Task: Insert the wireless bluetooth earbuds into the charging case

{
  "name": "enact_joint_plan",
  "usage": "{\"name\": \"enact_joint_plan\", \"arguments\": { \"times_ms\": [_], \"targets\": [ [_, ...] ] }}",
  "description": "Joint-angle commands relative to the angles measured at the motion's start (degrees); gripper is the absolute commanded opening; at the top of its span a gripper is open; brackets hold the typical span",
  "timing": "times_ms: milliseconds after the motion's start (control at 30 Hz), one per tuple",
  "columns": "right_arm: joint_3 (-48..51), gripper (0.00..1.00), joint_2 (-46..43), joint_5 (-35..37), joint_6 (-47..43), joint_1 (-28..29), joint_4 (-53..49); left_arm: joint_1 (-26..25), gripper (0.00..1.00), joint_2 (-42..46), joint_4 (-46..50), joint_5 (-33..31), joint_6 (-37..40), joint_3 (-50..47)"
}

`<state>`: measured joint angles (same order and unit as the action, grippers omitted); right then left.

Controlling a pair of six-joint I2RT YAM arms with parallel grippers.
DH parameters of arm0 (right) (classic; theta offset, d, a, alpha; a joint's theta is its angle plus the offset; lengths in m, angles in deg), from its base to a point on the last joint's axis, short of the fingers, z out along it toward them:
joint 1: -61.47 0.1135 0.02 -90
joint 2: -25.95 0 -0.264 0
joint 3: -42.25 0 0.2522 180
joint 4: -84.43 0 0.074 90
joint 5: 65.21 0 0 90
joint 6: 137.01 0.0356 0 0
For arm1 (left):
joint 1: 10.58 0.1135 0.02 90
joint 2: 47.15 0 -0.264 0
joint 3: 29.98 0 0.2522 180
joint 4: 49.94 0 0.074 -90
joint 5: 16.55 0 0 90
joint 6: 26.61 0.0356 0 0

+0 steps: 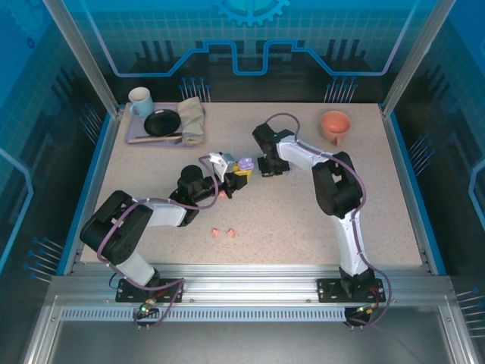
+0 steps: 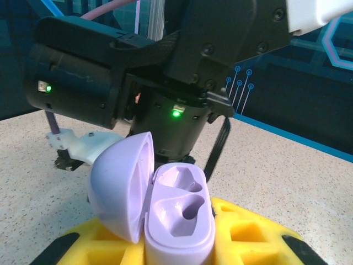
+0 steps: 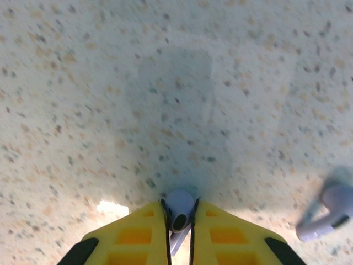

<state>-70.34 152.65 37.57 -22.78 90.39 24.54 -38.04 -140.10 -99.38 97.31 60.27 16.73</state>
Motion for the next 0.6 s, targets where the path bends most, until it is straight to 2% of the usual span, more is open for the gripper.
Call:
{"name": "enact_joint_plan", "arguments": {
  "times_ms": [0, 367, 567],
  "targets": [
    [4.2, 0.14, -4.7, 0.6, 0.9, 0.2, 0.5, 0.4, 0.0, 1.7, -0.1, 1.4, -0.5, 0.9],
    [22.2, 0.15, -15.3, 0.5, 4.2, 5.0, 2.6, 0.4, 0.0, 1.8, -0.2, 1.6, -0.6, 0.8],
    [25.3, 0.19, -15.8, 0.1, 5.8, 5.7, 3.9, 0.4, 0.0, 1.8, -0.4, 1.7, -0.8, 0.7]
  ]
}}
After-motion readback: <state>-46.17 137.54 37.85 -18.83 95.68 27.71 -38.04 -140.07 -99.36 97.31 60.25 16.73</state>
